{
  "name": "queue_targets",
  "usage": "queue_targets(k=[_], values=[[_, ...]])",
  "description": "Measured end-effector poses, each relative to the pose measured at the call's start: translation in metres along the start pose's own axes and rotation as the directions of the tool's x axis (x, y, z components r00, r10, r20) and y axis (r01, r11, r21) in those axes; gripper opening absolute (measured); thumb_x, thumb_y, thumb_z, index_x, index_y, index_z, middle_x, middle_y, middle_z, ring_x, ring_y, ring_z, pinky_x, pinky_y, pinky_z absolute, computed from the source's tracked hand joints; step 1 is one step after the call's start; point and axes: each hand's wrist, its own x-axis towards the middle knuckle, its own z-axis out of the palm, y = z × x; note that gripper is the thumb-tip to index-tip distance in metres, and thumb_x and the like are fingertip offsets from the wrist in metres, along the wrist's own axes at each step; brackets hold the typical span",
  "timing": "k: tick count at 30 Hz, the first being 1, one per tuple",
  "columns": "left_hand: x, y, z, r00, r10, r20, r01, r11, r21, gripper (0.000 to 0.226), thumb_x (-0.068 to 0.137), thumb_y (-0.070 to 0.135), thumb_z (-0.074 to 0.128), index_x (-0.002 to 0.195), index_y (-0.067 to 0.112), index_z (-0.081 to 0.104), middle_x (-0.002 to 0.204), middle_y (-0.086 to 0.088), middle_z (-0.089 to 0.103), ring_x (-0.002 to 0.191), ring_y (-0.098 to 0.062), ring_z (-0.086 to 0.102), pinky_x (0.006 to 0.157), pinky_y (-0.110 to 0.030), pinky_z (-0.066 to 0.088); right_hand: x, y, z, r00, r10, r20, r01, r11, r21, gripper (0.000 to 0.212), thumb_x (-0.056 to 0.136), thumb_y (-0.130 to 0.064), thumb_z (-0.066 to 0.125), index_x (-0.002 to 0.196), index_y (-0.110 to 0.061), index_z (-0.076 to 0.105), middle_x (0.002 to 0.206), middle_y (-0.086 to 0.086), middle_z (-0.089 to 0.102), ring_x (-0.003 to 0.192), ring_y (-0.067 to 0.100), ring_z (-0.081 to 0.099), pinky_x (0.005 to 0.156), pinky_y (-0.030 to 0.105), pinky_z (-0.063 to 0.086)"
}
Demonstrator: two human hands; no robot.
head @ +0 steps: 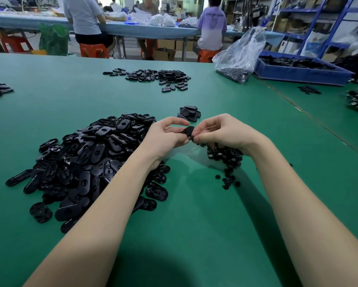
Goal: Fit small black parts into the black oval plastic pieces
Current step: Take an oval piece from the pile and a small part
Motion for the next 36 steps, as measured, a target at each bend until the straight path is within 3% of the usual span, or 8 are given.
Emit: queue_targets(k=[3, 8, 16, 22, 25, 30, 34, 36], values=[[0.002, 0.000, -0.001, 0.998, -0.057, 0.036, 0.061, 0.994, -0.096, 0.025, 0.089, -0.010, 0.062, 0.103, 0.009, 0.071, 0.099, -0.012, 0.076, 0.085, -0.019, 0.075, 0.079, -0.024, 0.061, 0.002, 0.002, 0.006, 0.996, 0.006, -0.087, 0.000, 0.998, 0.068, 0.004, 0.087, -0.012, 0.079, 0.086, -0.016, 0.078, 0.070, -0.003, 0.069, 0.052, 0.005, 0.052, 0.048, 0.010, 0.039], [0.004, 0.000, -0.002, 0.998, -0.045, 0.037, 0.047, 0.998, -0.051, 0.022, 0.090, -0.002, 0.066, 0.108, 0.011, 0.069, 0.102, -0.009, 0.076, 0.084, -0.015, 0.072, 0.071, -0.019, 0.057, 0.004, 0.004, 0.010, 0.985, 0.028, -0.171, -0.008, 0.993, 0.117, 0.006, 0.084, -0.014, 0.081, 0.088, -0.016, 0.076, 0.074, -0.002, 0.071, 0.052, 0.007, 0.052, 0.052, 0.011, 0.042], [0.003, 0.000, -0.005, 0.996, -0.069, 0.056, 0.076, 0.988, -0.133, 0.032, 0.087, -0.014, 0.063, 0.112, 0.005, 0.065, 0.109, -0.018, 0.074, 0.089, -0.020, 0.073, 0.077, -0.020, 0.057, 0.005, 0.005, 0.010, 0.978, 0.079, -0.196, -0.050, 0.988, 0.148, 0.009, 0.081, -0.026, 0.084, 0.086, -0.026, 0.076, 0.078, -0.004, 0.072, 0.055, 0.008, 0.051, 0.052, 0.014, 0.039], [0.003, -0.001, -0.004, 0.996, -0.059, 0.069, 0.068, 0.989, -0.135, 0.034, 0.088, -0.013, 0.062, 0.116, 0.005, 0.065, 0.108, -0.015, 0.075, 0.091, -0.018, 0.073, 0.080, -0.020, 0.058, 0.004, 0.004, 0.010, 0.979, 0.062, -0.192, -0.030, 0.986, 0.164, 0.006, 0.084, -0.018, 0.081, 0.083, -0.024, 0.078, 0.075, -0.001, 0.069, 0.053, 0.009, 0.045, 0.049, 0.010, 0.038], [0.004, -0.001, -0.005, 0.996, -0.057, 0.067, 0.064, 0.992, -0.112, 0.028, 0.090, -0.007, 0.065, 0.114, 0.008, 0.066, 0.105, -0.008, 0.076, 0.087, -0.015, 0.073, 0.074, -0.019, 0.058, 0.005, 0.003, 0.011, 0.980, 0.039, -0.197, -0.007, 0.987, 0.158, 0.011, 0.086, -0.014, 0.077, 0.082, -0.024, 0.079, 0.076, -0.003, 0.072, 0.053, 0.008, 0.046, 0.053, 0.012, 0.041], [0.002, -0.002, -0.005, 0.990, -0.069, 0.119, 0.076, 0.996, -0.050, 0.023, 0.091, -0.006, 0.065, 0.102, 0.013, 0.072, 0.096, -0.002, 0.077, 0.086, -0.013, 0.073, 0.071, -0.019, 0.057, 0.008, 0.001, 0.013, 0.963, 0.002, -0.269, -0.003, 1.000, -0.003, 0.010, 0.087, -0.016, 0.073, 0.086, -0.025, 0.078, 0.080, -0.003, 0.075, 0.053, 0.002, 0.051, 0.064, 0.020, 0.043], [0.003, -0.003, -0.005, 0.992, -0.049, 0.115, 0.051, 0.998, -0.020, 0.029, 0.088, -0.010, 0.065, 0.106, 0.012, 0.071, 0.096, -0.005, 0.077, 0.082, -0.013, 0.071, 0.077, -0.020, 0.058, 0.008, -0.002, 0.010, 0.961, -0.065, -0.268, 0.017, 0.984, -0.176, 0.013, 0.088, -0.020, 0.074, 0.081, -0.031, 0.077, 0.079, -0.010, 0.074, 0.060, -0.007, 0.057, 0.057, 0.006, 0.040], [0.003, -0.003, -0.005, 0.994, -0.036, 0.100, 0.036, 0.999, 0.003, 0.028, 0.089, -0.010, 0.064, 0.108, 0.010, 0.069, 0.097, -0.007, 0.076, 0.079, -0.012, 0.071, 0.075, -0.018, 0.057, 0.007, -0.003, 0.009, 0.965, -0.074, -0.252, 0.024, 0.981, -0.194, 0.014, 0.088, -0.020, 0.074, 0.081, -0.032, 0.077, 0.081, -0.009, 0.076, 0.062, -0.006, 0.058, 0.056, 0.005, 0.040]])
